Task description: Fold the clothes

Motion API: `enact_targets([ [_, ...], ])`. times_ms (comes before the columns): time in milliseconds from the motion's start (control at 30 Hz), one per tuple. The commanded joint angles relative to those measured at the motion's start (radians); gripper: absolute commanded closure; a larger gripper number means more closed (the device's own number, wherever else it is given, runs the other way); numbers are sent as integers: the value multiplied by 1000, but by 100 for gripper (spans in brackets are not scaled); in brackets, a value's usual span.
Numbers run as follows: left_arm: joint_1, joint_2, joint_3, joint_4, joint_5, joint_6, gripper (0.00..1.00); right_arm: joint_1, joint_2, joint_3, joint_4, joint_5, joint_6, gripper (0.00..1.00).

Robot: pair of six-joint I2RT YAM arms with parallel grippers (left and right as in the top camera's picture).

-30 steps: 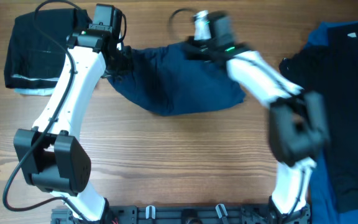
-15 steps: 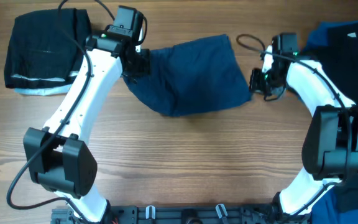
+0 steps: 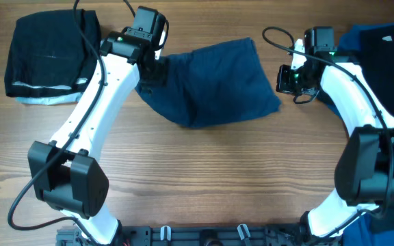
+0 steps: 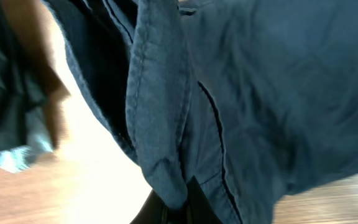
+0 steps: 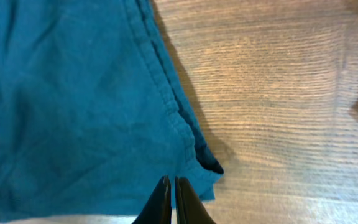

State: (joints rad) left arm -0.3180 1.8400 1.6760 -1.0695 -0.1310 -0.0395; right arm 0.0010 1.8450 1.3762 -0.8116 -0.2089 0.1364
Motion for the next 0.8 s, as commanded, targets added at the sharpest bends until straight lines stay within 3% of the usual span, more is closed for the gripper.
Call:
enact_targets([
  [0,35,-30,30,58,-72,135,96,6,-5,3,-16,-17,-21,96],
  [200,55,-27,30,183,-68,237,96,19,-3,-9,-9,-78,-22,96],
  [400,53,-27,30,194,3,237,96,57,-2,-15,13,-127,-6,96],
  [767,15,-27,30,214,91,223,96,92,17,-305,309,-121,3,96],
])
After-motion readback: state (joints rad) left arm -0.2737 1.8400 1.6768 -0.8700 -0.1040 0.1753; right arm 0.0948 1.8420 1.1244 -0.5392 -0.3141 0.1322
